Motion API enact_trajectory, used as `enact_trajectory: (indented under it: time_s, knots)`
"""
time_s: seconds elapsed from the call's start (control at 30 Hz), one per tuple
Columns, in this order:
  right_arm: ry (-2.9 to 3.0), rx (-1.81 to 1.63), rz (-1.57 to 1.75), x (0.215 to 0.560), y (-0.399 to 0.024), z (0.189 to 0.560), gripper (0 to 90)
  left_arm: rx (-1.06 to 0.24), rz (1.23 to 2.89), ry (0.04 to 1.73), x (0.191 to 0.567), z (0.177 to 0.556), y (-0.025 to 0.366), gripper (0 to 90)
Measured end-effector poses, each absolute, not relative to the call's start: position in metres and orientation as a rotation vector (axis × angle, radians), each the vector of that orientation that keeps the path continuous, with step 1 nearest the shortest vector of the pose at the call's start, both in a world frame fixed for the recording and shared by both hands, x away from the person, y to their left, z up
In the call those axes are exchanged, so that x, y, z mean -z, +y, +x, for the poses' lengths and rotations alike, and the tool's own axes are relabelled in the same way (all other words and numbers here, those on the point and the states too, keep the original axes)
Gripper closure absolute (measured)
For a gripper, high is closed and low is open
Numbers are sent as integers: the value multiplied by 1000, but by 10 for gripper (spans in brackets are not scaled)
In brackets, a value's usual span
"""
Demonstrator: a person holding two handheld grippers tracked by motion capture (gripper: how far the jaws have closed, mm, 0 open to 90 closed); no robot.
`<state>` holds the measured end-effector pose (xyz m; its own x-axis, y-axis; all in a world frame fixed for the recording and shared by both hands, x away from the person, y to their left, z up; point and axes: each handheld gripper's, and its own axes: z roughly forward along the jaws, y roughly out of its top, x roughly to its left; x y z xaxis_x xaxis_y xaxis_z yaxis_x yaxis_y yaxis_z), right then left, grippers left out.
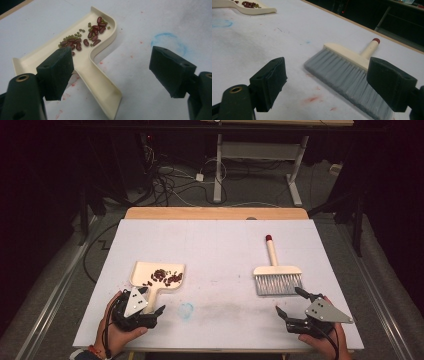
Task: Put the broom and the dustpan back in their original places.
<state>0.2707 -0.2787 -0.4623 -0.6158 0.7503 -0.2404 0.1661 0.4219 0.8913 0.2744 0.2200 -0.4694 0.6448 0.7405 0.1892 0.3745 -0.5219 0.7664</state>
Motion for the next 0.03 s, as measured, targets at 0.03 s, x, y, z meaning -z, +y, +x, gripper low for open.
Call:
enact_trajectory:
  time_s: [0.03]
  knots:
    - [2043, -1174, 773, 463, -279, 271, 170, -658, 2153, 864, 469, 275, 220, 192]
